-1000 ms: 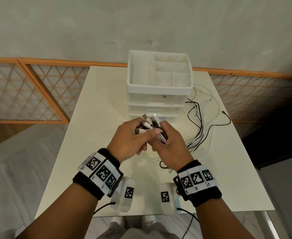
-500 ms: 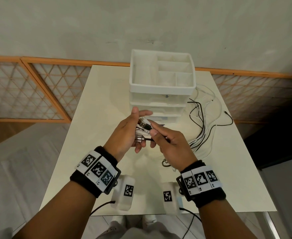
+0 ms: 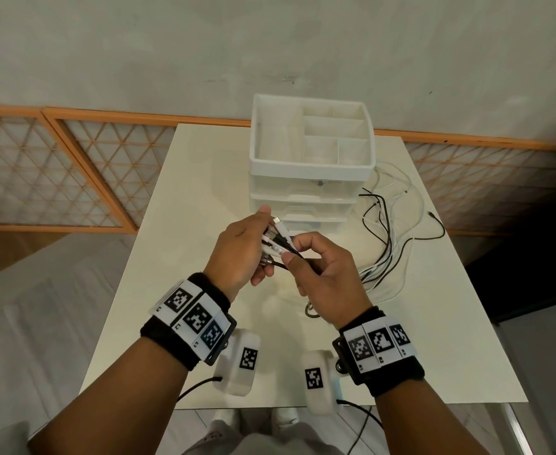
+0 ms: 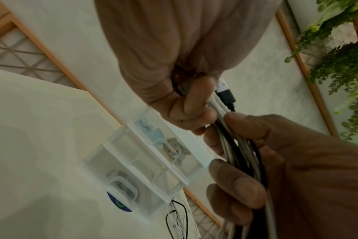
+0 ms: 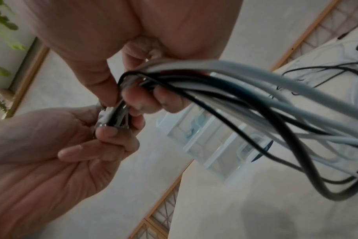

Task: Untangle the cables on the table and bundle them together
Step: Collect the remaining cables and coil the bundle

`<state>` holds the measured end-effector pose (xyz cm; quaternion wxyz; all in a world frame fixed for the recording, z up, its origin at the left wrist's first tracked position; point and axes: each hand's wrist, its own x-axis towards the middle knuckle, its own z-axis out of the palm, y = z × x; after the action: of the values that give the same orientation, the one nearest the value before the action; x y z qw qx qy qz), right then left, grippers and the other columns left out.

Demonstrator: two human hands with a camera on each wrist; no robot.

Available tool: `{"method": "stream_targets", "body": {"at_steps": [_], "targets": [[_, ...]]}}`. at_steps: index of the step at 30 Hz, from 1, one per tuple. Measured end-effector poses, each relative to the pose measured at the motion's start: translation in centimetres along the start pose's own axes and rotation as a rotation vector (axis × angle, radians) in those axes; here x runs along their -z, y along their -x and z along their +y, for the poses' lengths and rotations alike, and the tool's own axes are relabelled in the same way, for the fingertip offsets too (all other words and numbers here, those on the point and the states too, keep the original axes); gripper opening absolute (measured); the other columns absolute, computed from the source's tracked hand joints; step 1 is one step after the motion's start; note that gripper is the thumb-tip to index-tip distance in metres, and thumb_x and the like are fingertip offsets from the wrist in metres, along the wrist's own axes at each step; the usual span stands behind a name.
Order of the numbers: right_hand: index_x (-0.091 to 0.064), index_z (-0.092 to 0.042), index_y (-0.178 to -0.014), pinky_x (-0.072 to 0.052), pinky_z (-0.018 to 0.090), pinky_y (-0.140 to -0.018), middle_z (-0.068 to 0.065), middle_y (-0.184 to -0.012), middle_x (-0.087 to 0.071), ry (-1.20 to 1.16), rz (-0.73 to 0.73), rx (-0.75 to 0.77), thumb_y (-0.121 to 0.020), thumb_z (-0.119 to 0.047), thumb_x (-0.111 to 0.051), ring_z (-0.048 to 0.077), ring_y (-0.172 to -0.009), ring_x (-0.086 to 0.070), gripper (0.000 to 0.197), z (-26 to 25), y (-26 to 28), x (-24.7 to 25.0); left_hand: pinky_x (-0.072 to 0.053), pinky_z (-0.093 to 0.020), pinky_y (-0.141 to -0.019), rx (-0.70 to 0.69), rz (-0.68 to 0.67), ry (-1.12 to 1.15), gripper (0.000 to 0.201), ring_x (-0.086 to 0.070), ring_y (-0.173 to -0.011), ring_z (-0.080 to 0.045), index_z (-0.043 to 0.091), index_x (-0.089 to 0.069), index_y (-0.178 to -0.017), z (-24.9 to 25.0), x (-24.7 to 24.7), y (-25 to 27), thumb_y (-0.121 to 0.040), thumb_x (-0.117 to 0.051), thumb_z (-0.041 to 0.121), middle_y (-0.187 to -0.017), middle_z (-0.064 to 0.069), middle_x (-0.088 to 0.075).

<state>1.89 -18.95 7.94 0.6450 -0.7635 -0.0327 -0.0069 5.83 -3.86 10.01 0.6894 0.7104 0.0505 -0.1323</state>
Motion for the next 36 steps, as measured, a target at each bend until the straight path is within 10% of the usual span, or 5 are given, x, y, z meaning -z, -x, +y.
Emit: {"method": "stream_targets", "body": {"at_steps": [7, 13, 24, 29, 36], "targets": [[-0.07, -0.03, -0.087, -0.042, 0.022, -0.052, -0.001, -0.106, -0.06, -0.028, 0.05, 0.044, -0.091, -0.014, -0.069, 0.014, -0.055, -0.051, 0.017, 0.0, -0.3, -0.1, -0.037, -0.027, -0.041, 0.069, -0.073, 0.002, 0.043, -0.054, -0.051, -0.028, 0.0, -0.068, -0.094, 0.6, -0.2, -0.2, -0.099, -0.04, 0.032, -0.069, -0.017, -0.062], [-0.075, -0.027, -0.095, -0.056, 0.042, -0.081, 0.001, -0.101, -0.062, 0.085, 0.058, 0.026, -0.088, -0.021, -0.073, 0.017, -0.095, -0.065, 0.01, 0.5, -0.8, -0.3, -0.047, -0.032, -0.051, 0.03, -0.135, -0.125, 0.081, -0.058, -0.057, -0.021, 0.011, -0.066, -0.098, 0.7, -0.9, 0.5, -0.071, -0.05, 0.086, -0.071, -0.006, -0.068], [-0.065, -0.014, -0.1, -0.035, 0.02, -0.046, -0.025, -0.057, -0.059, 0.062, 0.014, 0.052, -0.091, -0.012, -0.07, 0.006, -0.041, -0.039, 0.011, -0.2, -0.3, -0.1, -0.043, -0.031, -0.048, -0.08, 0.144, -0.128, 0.032, -0.05, -0.041, -0.024, 0.009, -0.061, -0.07, -0.8, -0.8, -0.1, -0.093, -0.058, 0.031, -0.059, -0.008, -0.065], [-0.071, -0.005, -0.093, -0.041, 0.009, -0.051, 0.007, -0.099, -0.064, 0.031, 0.017, 0.13, -0.088, -0.004, -0.071, 0.0, -0.053, -0.056, 0.005, -0.4, -0.6, -0.1, -0.041, -0.026, -0.043, -0.021, -0.035, 0.096, 0.029, -0.058, -0.058, -0.023, 0.007, -0.067, -0.084, -0.5, -0.4, 0.3, -0.092, -0.068, 0.035, -0.078, -0.017, -0.069], [-0.048, -0.021, -0.104, -0.046, 0.028, -0.051, -0.007, -0.101, -0.065, 0.077, -0.018, -0.008, -0.084, -0.025, -0.078, 0.011, -0.052, -0.056, 0.036, -0.3, -0.3, 0.0, -0.035, -0.024, -0.041, -0.015, 0.094, 0.117, 0.012, -0.049, -0.048, -0.022, 0.001, -0.066, -0.086, -0.9, -0.5, 0.0, -0.091, -0.065, 0.012, -0.069, -0.011, -0.068]]}}
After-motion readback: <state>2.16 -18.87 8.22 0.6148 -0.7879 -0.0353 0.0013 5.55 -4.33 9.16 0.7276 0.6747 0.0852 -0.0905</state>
